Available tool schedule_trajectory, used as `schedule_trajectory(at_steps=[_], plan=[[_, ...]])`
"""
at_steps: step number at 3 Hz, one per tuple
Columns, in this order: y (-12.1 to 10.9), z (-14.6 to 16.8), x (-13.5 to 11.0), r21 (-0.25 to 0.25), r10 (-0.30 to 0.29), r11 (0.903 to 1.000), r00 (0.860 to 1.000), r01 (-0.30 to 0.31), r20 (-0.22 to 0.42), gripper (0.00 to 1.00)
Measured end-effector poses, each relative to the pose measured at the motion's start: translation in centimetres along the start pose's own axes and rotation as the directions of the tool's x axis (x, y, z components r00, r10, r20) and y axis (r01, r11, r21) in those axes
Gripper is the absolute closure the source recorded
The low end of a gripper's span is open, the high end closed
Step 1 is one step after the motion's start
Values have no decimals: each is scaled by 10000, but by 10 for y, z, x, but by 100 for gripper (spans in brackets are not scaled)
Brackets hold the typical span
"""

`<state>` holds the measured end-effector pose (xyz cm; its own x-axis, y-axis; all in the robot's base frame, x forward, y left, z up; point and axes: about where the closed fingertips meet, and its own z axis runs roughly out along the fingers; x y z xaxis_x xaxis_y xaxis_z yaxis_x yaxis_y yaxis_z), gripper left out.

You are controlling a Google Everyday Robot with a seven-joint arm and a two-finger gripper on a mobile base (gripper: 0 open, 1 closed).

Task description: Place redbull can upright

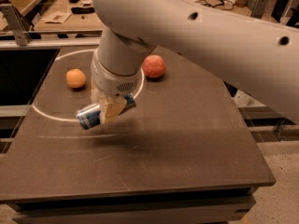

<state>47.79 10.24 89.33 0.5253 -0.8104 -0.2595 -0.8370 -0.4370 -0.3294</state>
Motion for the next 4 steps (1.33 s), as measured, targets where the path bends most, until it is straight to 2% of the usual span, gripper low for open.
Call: schedule_trajectory(at_steps=[1, 2, 3, 4], plan=[[-1, -33, -3, 838, -940, 9916, 9940, 985, -558, 100], [2, -52, 19, 1324, -1193, 9837, 9926, 1214, -231, 100], [14, -68, 53, 1625, -1116, 9805, 9937, 1109, -45, 100], [22, -81, 72, 2023, -1405, 9666, 9856, 1571, -942, 100]])
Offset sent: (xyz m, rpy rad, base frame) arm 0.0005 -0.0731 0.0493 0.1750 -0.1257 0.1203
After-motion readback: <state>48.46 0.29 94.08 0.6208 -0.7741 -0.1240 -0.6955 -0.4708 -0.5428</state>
